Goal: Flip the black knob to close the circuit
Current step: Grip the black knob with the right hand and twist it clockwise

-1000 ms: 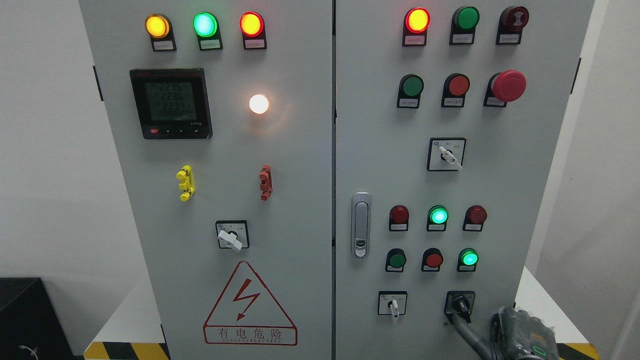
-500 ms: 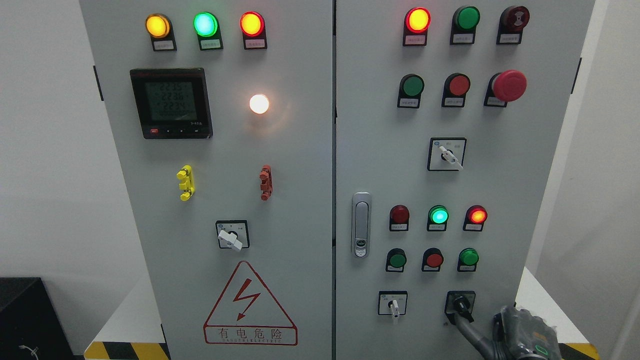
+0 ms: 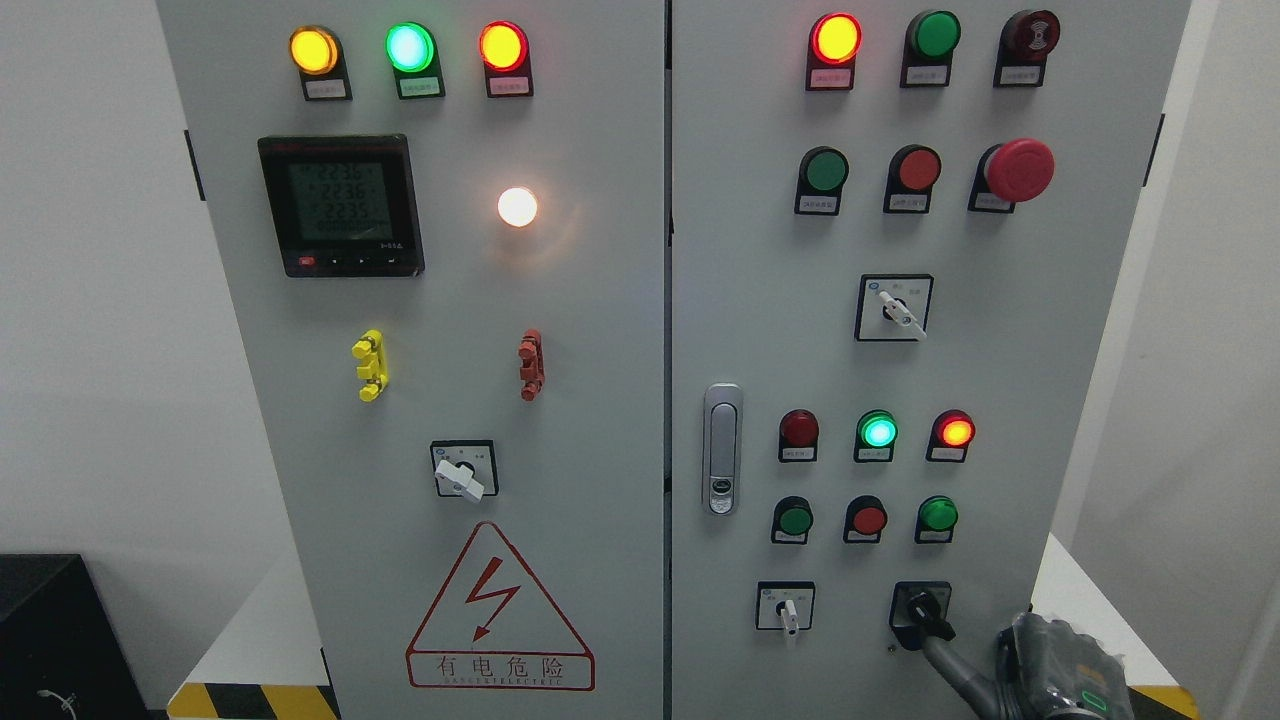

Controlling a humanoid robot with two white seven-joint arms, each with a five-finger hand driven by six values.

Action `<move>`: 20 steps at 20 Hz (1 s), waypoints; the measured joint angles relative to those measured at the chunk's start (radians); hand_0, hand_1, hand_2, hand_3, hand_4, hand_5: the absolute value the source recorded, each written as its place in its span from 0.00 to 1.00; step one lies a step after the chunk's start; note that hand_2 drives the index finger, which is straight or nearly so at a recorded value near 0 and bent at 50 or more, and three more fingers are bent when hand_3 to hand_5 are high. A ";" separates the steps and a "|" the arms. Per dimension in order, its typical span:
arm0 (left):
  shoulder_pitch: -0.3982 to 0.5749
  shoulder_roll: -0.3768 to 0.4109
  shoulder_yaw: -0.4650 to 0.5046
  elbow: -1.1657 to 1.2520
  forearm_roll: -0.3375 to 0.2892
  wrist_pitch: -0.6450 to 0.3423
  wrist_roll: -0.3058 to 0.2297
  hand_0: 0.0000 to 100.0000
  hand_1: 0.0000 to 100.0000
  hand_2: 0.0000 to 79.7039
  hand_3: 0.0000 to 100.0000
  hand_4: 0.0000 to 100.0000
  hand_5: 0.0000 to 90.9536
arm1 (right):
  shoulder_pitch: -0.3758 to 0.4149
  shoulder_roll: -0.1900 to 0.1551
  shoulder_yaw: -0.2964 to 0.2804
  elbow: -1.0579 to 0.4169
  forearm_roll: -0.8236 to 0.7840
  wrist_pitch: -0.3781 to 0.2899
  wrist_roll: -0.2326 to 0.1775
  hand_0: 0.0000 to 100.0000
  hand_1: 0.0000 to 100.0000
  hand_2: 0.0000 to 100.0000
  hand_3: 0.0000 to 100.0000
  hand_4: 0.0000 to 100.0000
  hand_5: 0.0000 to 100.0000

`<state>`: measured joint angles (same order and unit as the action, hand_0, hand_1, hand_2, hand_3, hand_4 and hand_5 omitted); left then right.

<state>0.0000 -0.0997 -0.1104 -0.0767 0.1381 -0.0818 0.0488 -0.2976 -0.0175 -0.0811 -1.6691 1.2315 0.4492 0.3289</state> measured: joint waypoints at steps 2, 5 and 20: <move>0.000 0.000 0.000 0.000 0.000 0.000 0.000 0.12 0.56 0.00 0.00 0.00 0.00 | -0.001 -0.005 0.000 0.000 -0.006 0.000 0.000 0.00 0.03 0.89 1.00 0.89 0.89; 0.000 0.000 0.000 0.000 0.000 0.000 0.000 0.12 0.56 0.00 0.00 0.00 0.00 | -0.002 -0.011 0.000 -0.001 -0.015 -0.001 0.000 0.00 0.03 0.89 1.00 0.90 0.89; 0.000 0.000 0.000 0.000 0.000 0.000 0.000 0.12 0.56 0.00 0.00 0.00 0.00 | -0.004 -0.028 0.007 -0.010 -0.038 -0.002 0.000 0.00 0.03 0.89 1.00 0.90 0.89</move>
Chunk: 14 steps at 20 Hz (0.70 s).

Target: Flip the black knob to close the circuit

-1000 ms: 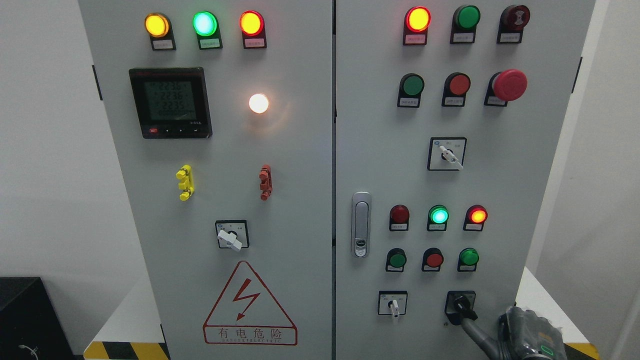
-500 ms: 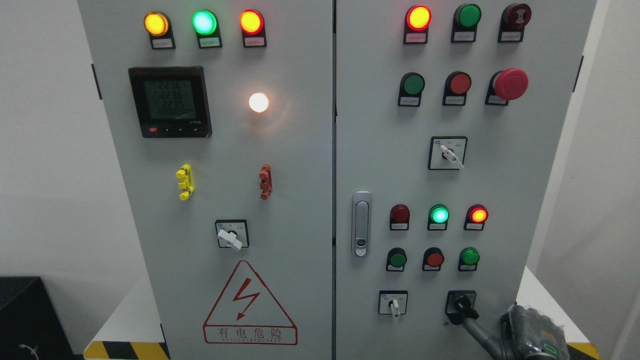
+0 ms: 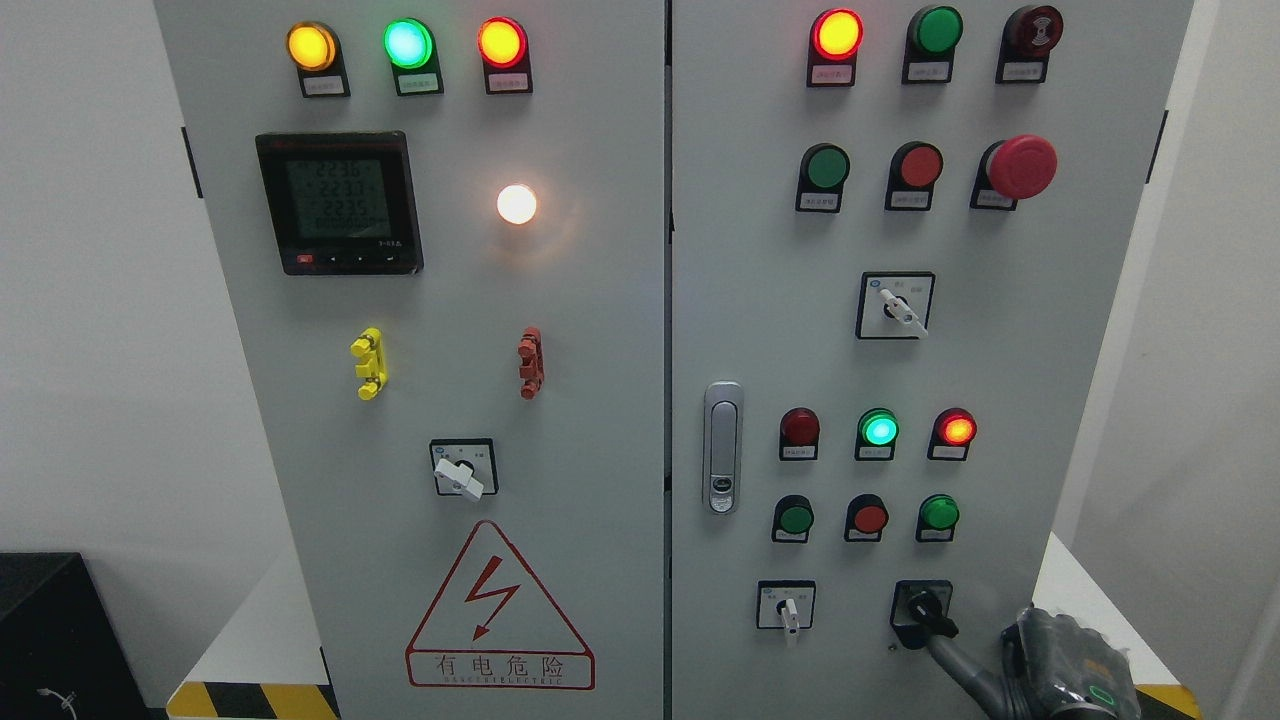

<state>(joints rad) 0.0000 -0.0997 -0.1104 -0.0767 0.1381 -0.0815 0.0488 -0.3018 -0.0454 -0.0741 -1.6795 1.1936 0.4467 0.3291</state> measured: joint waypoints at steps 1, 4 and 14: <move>0.000 0.000 0.000 0.000 0.000 0.000 0.000 0.12 0.56 0.00 0.00 0.00 0.00 | 0.002 -0.001 0.001 -0.002 -0.001 0.000 0.000 0.00 0.03 0.88 1.00 0.90 0.89; 0.000 0.000 0.000 0.000 0.000 0.000 0.000 0.12 0.56 0.00 0.00 0.00 0.00 | 0.007 -0.002 0.009 -0.007 -0.002 0.000 0.000 0.00 0.03 0.88 1.00 0.90 0.89; 0.000 0.000 0.000 0.000 0.000 0.000 0.000 0.12 0.56 0.00 0.00 0.00 0.00 | 0.031 -0.005 0.047 -0.026 -0.004 -0.004 -0.023 0.00 0.03 0.88 1.00 0.90 0.89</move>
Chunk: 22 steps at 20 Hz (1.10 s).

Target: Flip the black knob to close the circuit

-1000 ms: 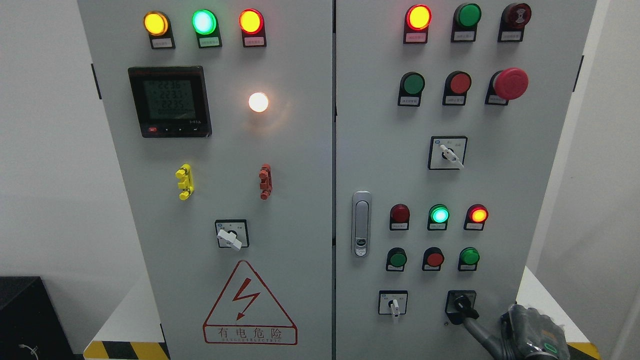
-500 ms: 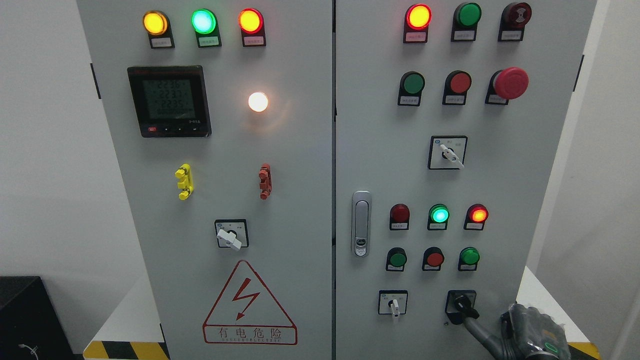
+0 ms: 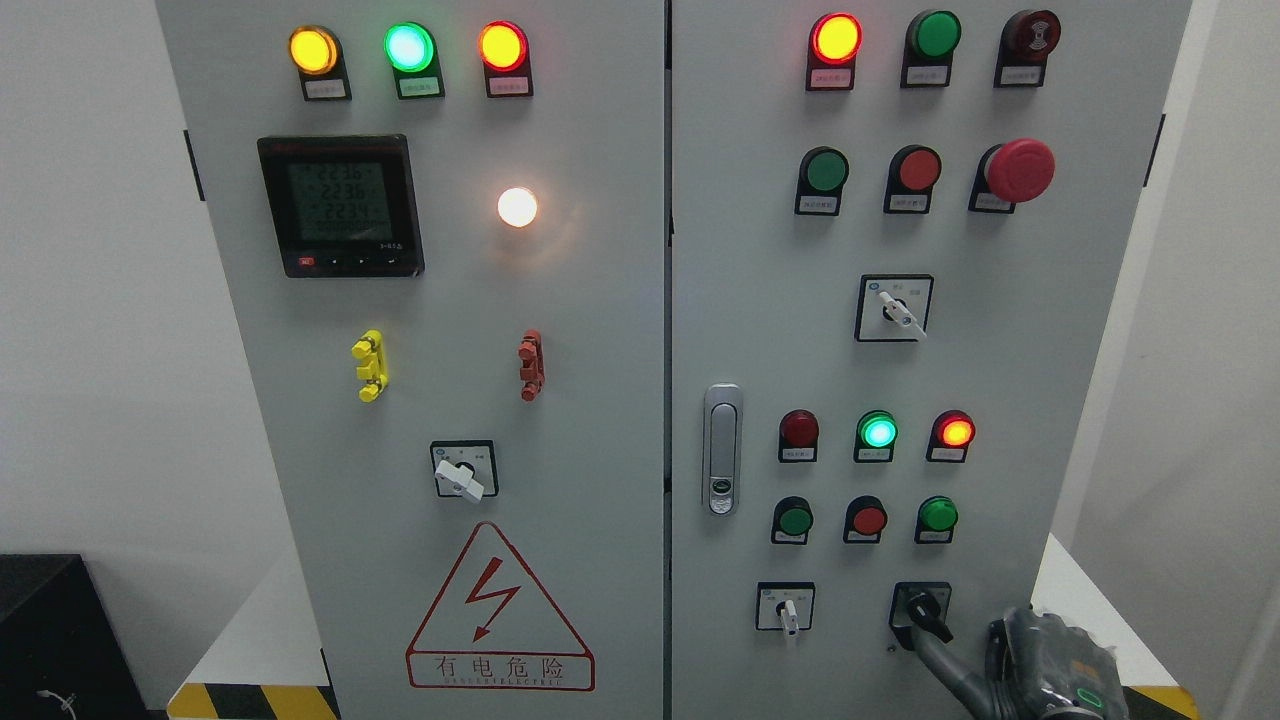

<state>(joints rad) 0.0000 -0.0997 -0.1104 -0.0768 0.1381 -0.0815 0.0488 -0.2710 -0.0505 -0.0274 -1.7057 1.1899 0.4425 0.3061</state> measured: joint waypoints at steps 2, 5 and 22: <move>0.000 0.000 0.000 0.000 0.000 0.000 0.000 0.12 0.56 0.00 0.00 0.00 0.00 | 0.006 0.000 0.004 -0.003 0.001 0.000 -0.003 0.00 0.03 0.88 1.00 0.90 0.89; 0.000 0.000 0.000 0.000 0.000 0.000 0.000 0.12 0.56 0.00 0.00 0.00 0.00 | 0.014 -0.001 0.009 -0.006 0.002 0.000 -0.004 0.00 0.03 0.88 1.00 0.90 0.89; 0.000 0.000 0.000 0.000 0.000 0.000 0.000 0.12 0.56 0.00 0.00 0.00 0.00 | 0.049 0.002 0.056 -0.037 -0.035 -0.021 -0.054 0.00 0.04 0.79 1.00 0.84 0.84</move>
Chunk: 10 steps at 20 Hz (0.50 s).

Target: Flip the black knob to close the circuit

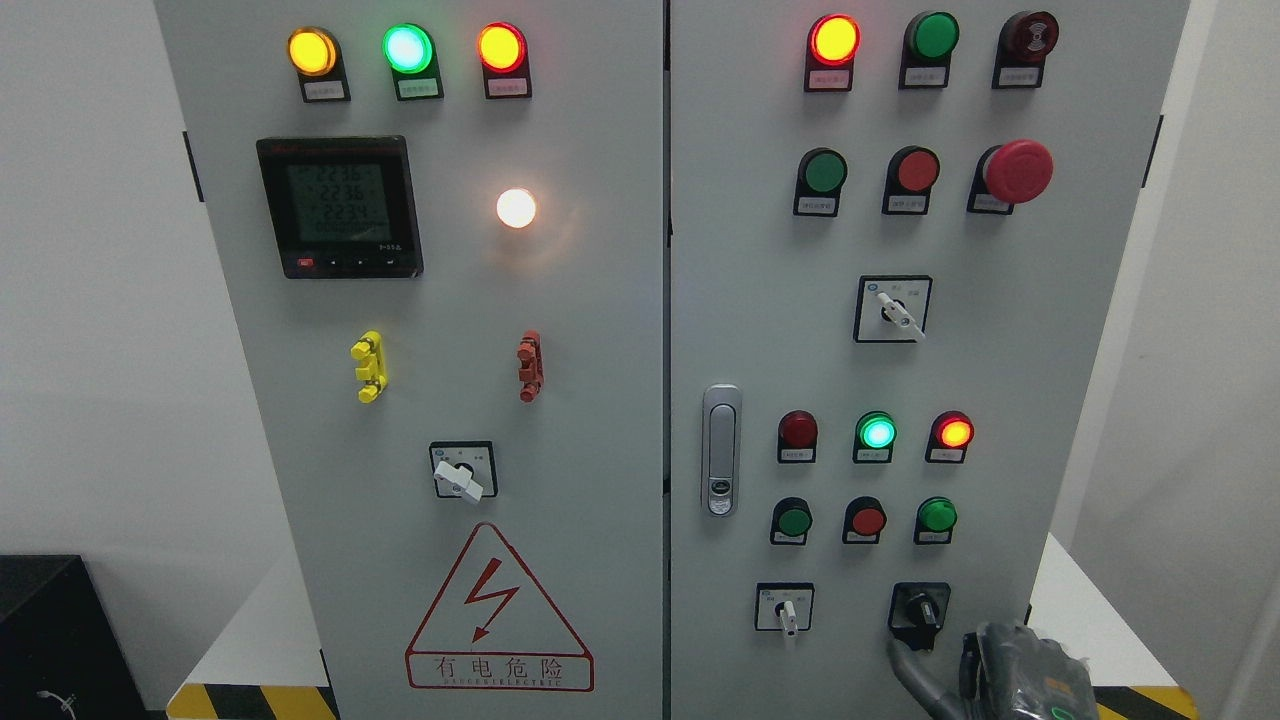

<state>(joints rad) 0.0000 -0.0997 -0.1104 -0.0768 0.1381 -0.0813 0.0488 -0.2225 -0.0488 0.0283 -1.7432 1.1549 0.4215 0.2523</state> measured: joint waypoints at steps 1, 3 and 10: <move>0.000 0.000 0.000 0.000 0.000 0.000 0.000 0.12 0.56 0.00 0.00 0.00 0.00 | 0.002 0.000 0.001 -0.005 -0.007 -0.004 -0.004 0.00 0.04 0.77 1.00 0.83 0.84; 0.000 0.000 0.000 0.000 0.000 0.000 0.000 0.12 0.56 0.00 0.00 0.00 0.00 | 0.010 0.000 -0.003 -0.015 -0.018 -0.009 -0.007 0.00 0.04 0.68 0.95 0.81 0.76; 0.000 0.000 0.000 0.000 0.000 0.001 0.000 0.12 0.56 0.00 0.00 0.00 0.00 | 0.080 0.000 -0.015 -0.082 -0.125 -0.014 -0.010 0.00 0.06 0.51 0.81 0.68 0.54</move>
<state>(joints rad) 0.0000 -0.0998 -0.1104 -0.0767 0.1381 -0.0802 0.0488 -0.1428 -0.0489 0.0134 -1.8247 1.0304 0.4073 0.2425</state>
